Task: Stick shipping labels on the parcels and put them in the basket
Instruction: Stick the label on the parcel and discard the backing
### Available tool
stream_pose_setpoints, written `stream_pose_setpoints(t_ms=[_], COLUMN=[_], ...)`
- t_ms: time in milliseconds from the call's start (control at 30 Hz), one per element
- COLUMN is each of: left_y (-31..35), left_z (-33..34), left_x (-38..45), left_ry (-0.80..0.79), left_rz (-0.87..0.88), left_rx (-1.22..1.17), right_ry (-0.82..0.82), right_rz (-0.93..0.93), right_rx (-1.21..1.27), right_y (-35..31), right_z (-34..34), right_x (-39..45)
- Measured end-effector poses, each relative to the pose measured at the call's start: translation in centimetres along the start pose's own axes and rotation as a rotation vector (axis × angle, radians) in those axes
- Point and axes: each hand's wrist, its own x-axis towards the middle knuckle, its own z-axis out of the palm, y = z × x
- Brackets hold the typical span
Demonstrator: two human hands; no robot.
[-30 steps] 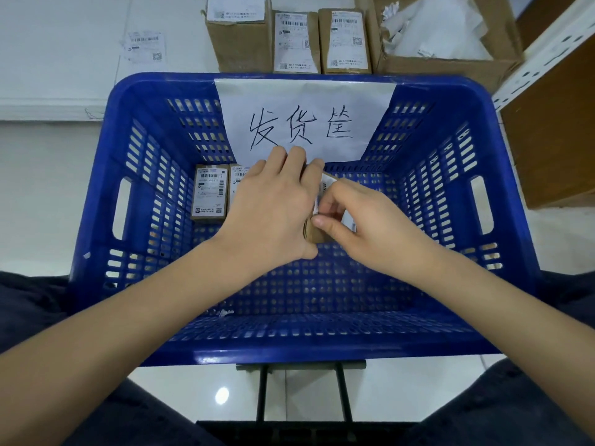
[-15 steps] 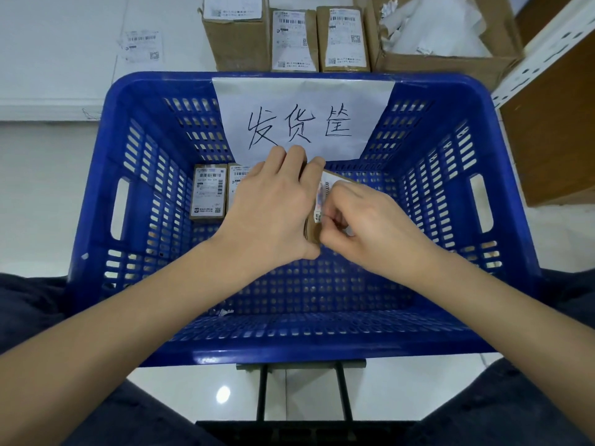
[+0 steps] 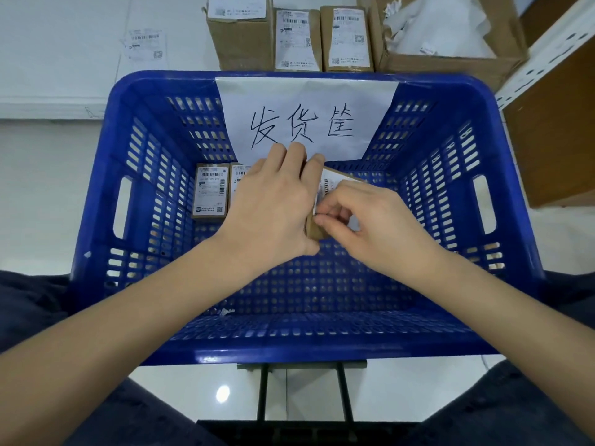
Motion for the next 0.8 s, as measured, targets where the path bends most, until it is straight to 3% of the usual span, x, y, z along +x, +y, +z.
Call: stream_pose_setpoints(t_ms=[633, 800], left_y=[0.1, 0.3], left_z=[-0.4, -0.4], left_x=[0.0, -0.3], left_ry=[0.015, 0.036], left_rz=[0.001, 0.003], left_rx=[-0.177, -0.151], right_ry=[-0.040, -0.039], right_rz=[0.166, 0.107], right_rx=[0.031, -0.127], right_y=[-0.5, -0.4], right_z=[-0.8, -0.9], right_x=[0.2, 0.3])
